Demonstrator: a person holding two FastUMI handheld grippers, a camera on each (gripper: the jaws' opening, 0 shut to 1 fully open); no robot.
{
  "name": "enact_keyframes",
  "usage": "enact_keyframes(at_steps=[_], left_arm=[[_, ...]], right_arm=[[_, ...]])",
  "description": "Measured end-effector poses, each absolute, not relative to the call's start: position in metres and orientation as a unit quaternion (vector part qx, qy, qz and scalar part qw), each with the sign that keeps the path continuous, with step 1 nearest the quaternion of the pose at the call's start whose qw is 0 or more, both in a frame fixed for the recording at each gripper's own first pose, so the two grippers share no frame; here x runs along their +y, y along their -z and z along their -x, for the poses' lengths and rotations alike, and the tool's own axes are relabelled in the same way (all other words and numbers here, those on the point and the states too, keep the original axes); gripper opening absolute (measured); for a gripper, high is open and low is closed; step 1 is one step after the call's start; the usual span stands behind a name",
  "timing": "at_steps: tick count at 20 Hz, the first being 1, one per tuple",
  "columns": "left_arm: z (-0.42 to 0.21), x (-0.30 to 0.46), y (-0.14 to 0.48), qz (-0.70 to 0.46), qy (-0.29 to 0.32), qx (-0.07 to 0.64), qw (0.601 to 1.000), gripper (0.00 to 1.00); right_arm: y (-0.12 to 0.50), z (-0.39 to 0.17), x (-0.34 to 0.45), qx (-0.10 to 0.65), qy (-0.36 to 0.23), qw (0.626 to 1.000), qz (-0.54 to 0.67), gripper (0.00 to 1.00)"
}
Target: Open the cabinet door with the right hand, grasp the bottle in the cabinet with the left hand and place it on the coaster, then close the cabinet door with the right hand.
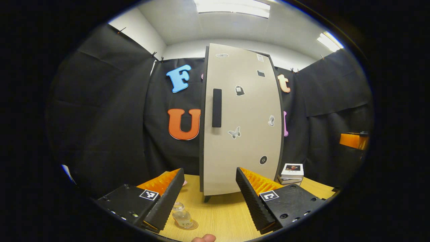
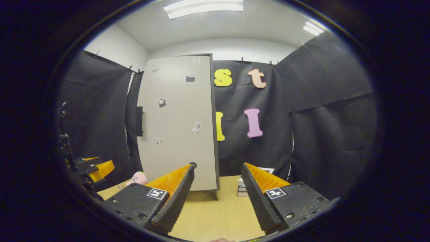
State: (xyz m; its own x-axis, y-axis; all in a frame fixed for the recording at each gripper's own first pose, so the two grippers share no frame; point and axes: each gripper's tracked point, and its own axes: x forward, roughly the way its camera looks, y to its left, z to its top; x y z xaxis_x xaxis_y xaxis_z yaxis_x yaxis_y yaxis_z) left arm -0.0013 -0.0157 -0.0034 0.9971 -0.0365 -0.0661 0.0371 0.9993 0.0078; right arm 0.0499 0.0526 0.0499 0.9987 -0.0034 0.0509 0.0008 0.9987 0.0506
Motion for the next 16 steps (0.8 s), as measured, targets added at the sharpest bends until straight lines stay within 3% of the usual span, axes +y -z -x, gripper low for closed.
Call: enact_keyframes(at_steps=[16], left_arm=[[0.001, -0.04, 0.008, -0.026, 0.038, 0.037, 0.998, 0.93]], right_arm=[[-0.045, -0.055, 0.039, -0.017, 0.003, 0.999, -0.05, 0.92]])
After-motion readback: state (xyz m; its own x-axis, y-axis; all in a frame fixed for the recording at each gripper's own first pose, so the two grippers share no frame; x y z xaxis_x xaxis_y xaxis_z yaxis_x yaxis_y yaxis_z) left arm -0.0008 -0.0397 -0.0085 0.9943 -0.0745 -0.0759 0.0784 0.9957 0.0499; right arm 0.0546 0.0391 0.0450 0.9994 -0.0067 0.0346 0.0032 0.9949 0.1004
